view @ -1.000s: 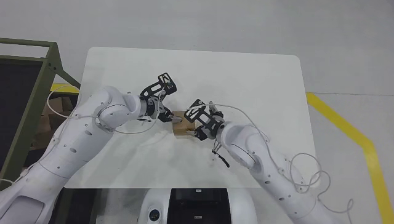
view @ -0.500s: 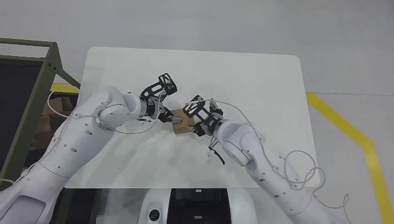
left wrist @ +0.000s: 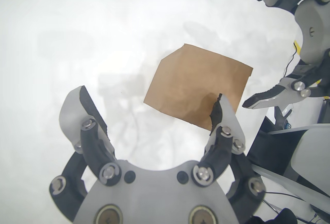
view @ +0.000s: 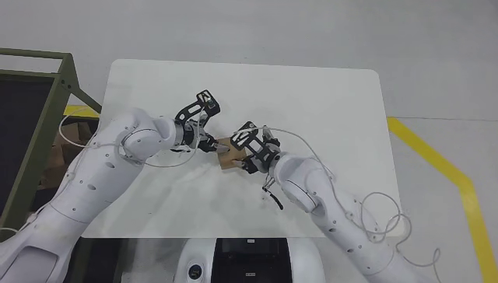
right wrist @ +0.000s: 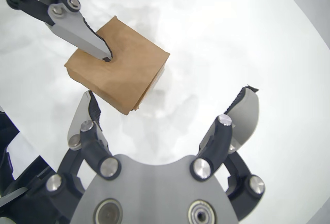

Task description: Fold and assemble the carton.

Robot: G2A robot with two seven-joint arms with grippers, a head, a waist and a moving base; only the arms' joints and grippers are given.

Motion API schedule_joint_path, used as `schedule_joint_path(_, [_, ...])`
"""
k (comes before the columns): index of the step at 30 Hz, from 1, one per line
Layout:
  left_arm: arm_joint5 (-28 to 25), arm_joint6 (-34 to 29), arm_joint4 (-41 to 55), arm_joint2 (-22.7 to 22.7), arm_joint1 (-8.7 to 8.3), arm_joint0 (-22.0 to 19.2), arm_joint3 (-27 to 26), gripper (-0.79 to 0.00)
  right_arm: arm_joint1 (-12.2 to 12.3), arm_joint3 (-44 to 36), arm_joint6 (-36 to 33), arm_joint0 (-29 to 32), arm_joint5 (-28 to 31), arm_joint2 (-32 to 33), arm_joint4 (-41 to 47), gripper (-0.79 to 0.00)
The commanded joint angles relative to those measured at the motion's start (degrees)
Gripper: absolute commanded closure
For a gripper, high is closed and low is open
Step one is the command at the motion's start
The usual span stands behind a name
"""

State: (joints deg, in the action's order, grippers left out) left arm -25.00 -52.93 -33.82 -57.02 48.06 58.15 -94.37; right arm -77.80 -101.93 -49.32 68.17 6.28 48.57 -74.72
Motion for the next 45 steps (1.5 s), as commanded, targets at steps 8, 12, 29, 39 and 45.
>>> schedule_joint_path(8, [-2.1,-0.3,0.9,1.1,0.48,-0.5,0.9,-0.785,1.0,-2.4,1.4,4.4,0.9,4.0,0.7,-0.785])
schedule_joint_path(12, [-3.9,-0.1,2.3,1.0,0.54,-0.5,1.3,-0.785,1.5,-3.4,1.2,6.3,2.2,5.5,1.2,-0.785])
schedule_joint_path(29, [-7.5,-0.6,3.3,1.3,0.66,0.0,1.2,-0.785,2.0,-3.6,2.7,8.3,3.0,6.4,1.8,-0.785])
schedule_joint_path(39, [-7.7,-0.5,3.7,1.3,0.74,0.0,1.4,-0.785,1.9,-2.7,3.2,8.2,2.4,5.6,1.0,-0.785])
schedule_joint_path(45, [-7.9,-0.5,3.8,1.6,0.87,-0.2,1.7,-0.785,1.9,-2.4,3.5,8.2,2.1,5.3,0.5,-0.785])
